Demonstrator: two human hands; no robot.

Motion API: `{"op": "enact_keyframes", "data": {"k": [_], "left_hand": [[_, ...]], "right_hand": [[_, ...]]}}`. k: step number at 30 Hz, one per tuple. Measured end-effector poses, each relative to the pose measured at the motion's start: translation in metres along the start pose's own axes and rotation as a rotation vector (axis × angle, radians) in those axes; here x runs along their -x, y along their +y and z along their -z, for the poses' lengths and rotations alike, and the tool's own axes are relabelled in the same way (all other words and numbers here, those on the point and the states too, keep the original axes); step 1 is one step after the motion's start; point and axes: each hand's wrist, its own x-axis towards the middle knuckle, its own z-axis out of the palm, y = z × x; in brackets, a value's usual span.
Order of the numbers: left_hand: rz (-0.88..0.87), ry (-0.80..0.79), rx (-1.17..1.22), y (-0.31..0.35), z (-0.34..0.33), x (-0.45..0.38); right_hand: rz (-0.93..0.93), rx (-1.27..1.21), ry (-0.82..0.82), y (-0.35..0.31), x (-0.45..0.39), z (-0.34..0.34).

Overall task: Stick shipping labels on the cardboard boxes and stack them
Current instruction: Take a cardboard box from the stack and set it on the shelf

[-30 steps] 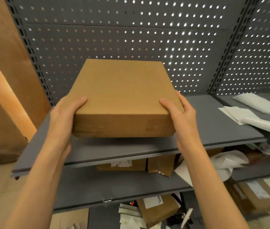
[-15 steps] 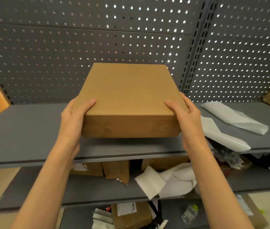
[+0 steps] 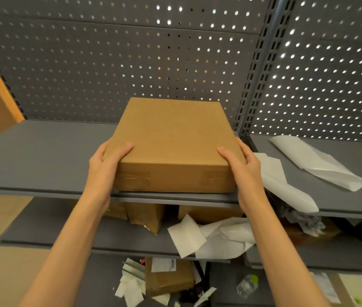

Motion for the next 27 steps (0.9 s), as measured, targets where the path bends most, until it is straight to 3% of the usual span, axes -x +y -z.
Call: {"op": "enact_keyframes", "data": {"k": [27], "left_hand": [[0.01,-0.12,-0.072,-0.007,0.003,-0.021]], "right_hand": [[-0.036,-0.004,0.008,0.011,-0.009,-0.007]]}}
